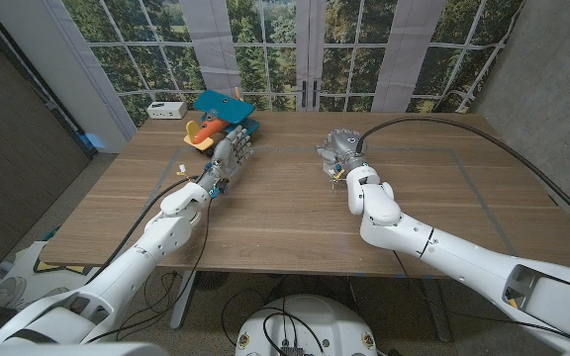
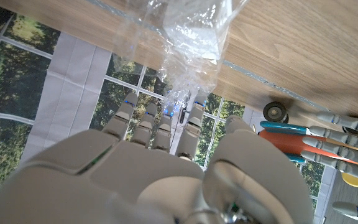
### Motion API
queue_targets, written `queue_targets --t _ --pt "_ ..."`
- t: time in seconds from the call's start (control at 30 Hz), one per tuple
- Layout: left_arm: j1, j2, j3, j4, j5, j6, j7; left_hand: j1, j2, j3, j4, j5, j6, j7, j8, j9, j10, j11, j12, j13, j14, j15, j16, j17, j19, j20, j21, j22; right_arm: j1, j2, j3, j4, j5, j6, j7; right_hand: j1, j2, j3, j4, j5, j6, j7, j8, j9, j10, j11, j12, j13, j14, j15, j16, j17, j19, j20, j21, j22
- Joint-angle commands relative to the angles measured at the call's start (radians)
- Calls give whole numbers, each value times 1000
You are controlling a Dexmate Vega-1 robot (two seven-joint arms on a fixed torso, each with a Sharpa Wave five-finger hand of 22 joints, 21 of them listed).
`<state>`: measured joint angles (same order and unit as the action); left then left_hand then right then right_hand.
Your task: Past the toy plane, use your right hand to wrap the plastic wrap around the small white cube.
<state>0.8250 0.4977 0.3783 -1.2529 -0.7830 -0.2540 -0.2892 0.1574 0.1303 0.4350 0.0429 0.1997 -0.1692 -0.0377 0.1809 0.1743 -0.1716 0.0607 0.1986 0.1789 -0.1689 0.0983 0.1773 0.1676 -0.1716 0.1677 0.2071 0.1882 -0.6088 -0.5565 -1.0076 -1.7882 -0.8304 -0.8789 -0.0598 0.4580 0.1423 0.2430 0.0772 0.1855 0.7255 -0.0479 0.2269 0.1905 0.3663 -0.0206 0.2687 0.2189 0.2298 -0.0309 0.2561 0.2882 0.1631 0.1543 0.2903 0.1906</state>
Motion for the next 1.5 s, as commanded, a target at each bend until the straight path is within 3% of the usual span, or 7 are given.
queue_targets --t 0.03,0.23,0.83,0.97,1.1,1.43,1.5 --pt "-6 -1 3 1 2 -1 0 8 0 7 -5 -3 -155 -5 2 3 -212 1 -1 4 -180 3 1 3 -10 7 5 3 14 33 -42 41 -104 -109 1 -3 6 5 -17 10 39 51 0 0 117 -19 42 11 56 -41 26 2 23 -6 2 2" --pt "-18 -8 9 13 4 0 -11 10 0 8 -7 -3 -160 -4 0 3 -213 -1 -1 4 -182 3 0 3 -12 7 5 3 -24 20 -26 20 -124 -114 -64 19 21 29 -42 16 120 57 11 0 203 2 79 23 181 -88 74 5 55 -13 7 1" --pt "-22 -10 13 12 7 -1 -15 13 -1 10 -10 -5 -167 -3 -1 3 -214 0 -1 4 -182 4 1 3 -13 7 4 4 4 -42 -65 -51 -200 -162 223 -11 30 57 -21 7 372 98 61 -2 422 -1 144 11 351 -115 121 3 101 -29 8 0" --pt "-14 -4 9 1 6 1 -8 14 -1 10 -11 -5 -167 -3 0 3 -214 0 -1 4 -182 4 1 3 -13 7 5 4 34 -27 -90 -48 -251 -231 333 -36 20 51 -7 4 310 93 24 -2 369 14 116 8 310 -91 101 6 95 -25 1 0" --pt "-13 -4 10 3 3 2 -13 14 -1 10 -12 -6 -167 -3 0 3 -214 0 -1 4 -181 4 1 3 -13 7 5 4 39 17 -93 -40 -309 -349 346 -83 4 43 10 4 145 -4 -39 3 163 28 9 1 218 -24 55 4 95 -20 -9 2" --pt "-18 -8 12 13 2 3 -18 15 -1 11 -13 -6 -166 -3 1 3 -212 0 0 4 -182 5 1 4 -13 7 5 4 -97 45 -7 -93 -292 -259 -41 27 6 98 -126 2 -259 -14 -53 8 -75 27 -71 1 25 -5 -26 -20 101 -13 -25 1" --pt "-18 -8 11 14 2 2 -17 16 -1 11 -13 -6 -166 -3 1 3 -212 0 0 4 -182 4 1 4 -13 7 5 4 -125 33 17 -118 -265 -190 -119 78 14 123 -173 -3 -277 -15 -40 8 -47 26 -57 3 77 -25 -1 -23 162 -74 -5 1"
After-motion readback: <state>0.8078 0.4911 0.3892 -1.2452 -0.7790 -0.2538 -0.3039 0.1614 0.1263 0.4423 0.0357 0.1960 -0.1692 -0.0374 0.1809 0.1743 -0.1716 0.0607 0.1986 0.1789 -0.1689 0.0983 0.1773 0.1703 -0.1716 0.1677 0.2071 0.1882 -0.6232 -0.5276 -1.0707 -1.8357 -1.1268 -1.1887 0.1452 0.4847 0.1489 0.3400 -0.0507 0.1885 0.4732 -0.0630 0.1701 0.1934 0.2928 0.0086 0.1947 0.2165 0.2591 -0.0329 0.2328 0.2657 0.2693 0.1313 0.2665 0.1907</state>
